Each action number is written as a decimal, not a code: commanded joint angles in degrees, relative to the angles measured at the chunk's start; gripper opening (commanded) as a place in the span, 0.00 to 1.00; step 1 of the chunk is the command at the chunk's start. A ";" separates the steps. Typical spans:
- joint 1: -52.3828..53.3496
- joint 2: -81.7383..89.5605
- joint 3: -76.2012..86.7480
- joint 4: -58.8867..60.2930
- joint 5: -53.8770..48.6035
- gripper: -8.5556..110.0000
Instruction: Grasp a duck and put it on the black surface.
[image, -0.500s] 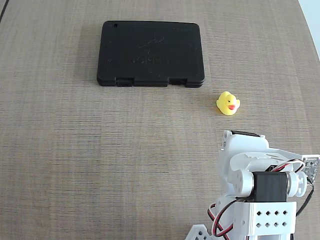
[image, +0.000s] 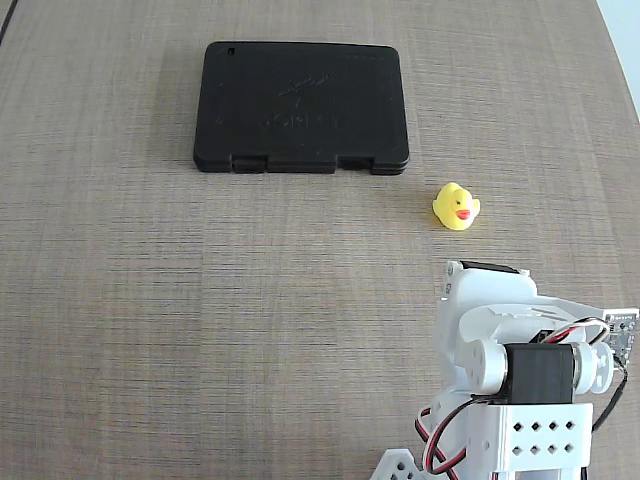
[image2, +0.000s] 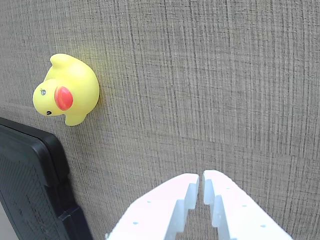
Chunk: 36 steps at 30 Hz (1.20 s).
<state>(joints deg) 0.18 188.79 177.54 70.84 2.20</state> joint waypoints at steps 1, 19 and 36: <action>-0.62 3.78 -2.37 0.18 -0.26 0.07; -0.44 -9.93 -9.76 -5.01 -0.35 0.07; 0.09 -59.68 -23.55 -31.38 0.53 0.37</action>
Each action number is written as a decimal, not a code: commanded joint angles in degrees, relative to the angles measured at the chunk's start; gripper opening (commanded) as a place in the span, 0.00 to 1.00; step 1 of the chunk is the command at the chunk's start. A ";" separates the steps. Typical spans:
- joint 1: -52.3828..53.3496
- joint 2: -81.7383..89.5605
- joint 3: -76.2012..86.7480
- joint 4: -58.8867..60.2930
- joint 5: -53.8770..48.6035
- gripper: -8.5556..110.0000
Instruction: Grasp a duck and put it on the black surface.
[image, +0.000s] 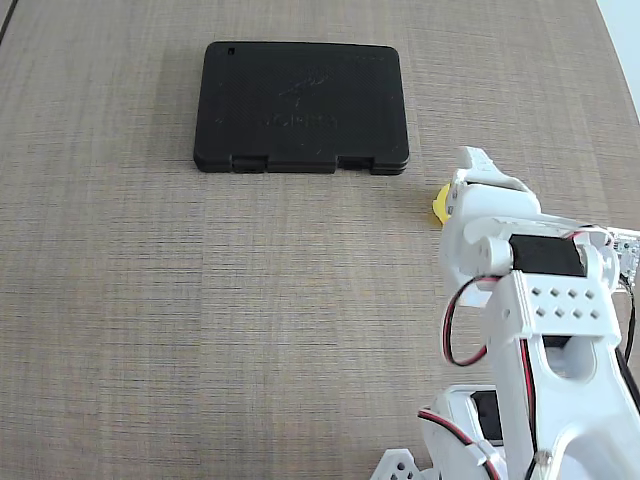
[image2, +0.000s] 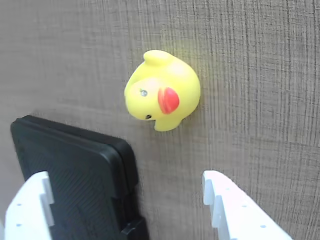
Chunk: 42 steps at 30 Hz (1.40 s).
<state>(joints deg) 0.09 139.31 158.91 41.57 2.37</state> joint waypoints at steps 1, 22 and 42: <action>0.18 -12.39 -6.33 -2.11 0.35 0.37; 2.72 -39.02 -26.37 5.36 0.35 0.31; 5.54 -43.86 -30.67 6.24 0.35 0.30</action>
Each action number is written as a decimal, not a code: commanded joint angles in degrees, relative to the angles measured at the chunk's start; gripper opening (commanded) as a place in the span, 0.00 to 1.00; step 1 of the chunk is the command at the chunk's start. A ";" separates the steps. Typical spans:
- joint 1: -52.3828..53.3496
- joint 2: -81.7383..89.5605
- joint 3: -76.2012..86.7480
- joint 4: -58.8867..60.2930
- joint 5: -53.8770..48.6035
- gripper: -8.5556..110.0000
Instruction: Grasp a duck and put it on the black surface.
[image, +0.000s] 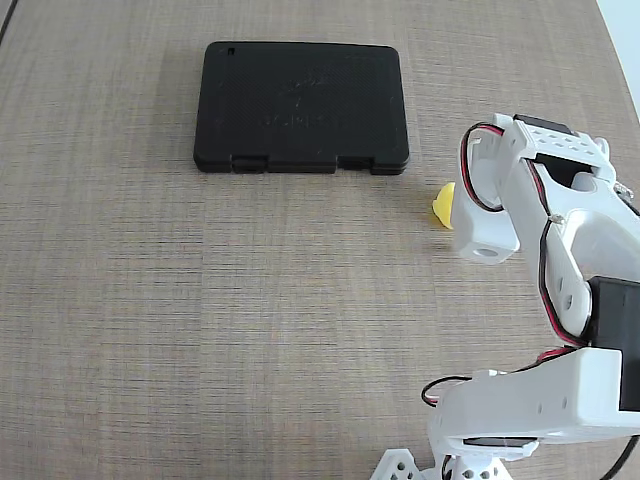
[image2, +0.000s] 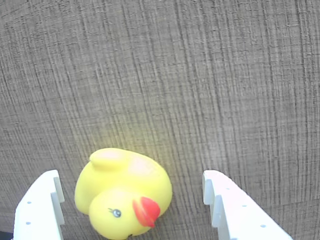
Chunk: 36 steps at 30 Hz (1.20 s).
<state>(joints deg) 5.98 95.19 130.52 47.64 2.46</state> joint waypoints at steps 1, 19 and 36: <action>-0.35 0.26 -2.29 0.18 0.26 0.30; -3.25 0.26 -2.37 0.26 0.26 0.10; -10.46 10.63 -19.25 14.68 0.26 0.10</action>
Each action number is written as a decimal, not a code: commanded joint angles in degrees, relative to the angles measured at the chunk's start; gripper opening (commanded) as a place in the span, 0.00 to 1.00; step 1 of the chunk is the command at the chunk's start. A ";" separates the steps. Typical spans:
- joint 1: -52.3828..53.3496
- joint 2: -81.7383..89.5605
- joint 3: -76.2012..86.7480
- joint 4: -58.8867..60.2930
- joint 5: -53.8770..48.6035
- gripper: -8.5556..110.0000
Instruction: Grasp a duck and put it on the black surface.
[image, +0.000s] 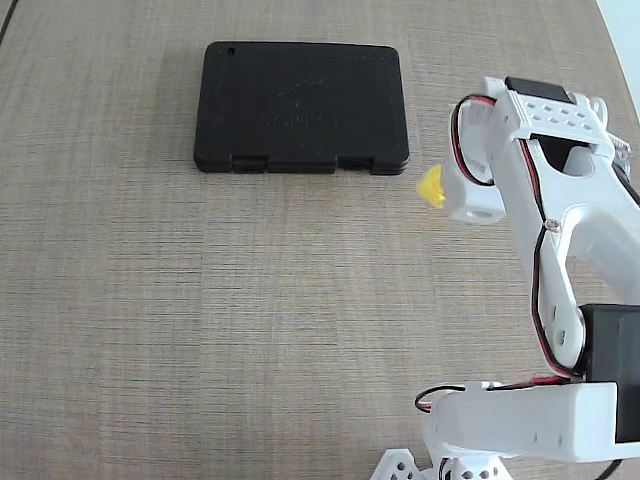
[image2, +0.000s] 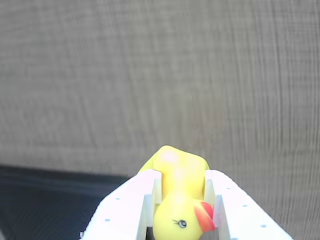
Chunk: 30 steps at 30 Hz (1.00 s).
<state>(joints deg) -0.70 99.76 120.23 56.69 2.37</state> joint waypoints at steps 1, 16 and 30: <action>-5.63 5.71 -12.39 8.00 0.35 0.10; -21.80 -21.88 -41.31 14.94 0.35 0.10; -21.36 -35.07 -51.33 10.72 0.35 0.11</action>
<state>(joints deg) -22.06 65.74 72.07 69.43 2.37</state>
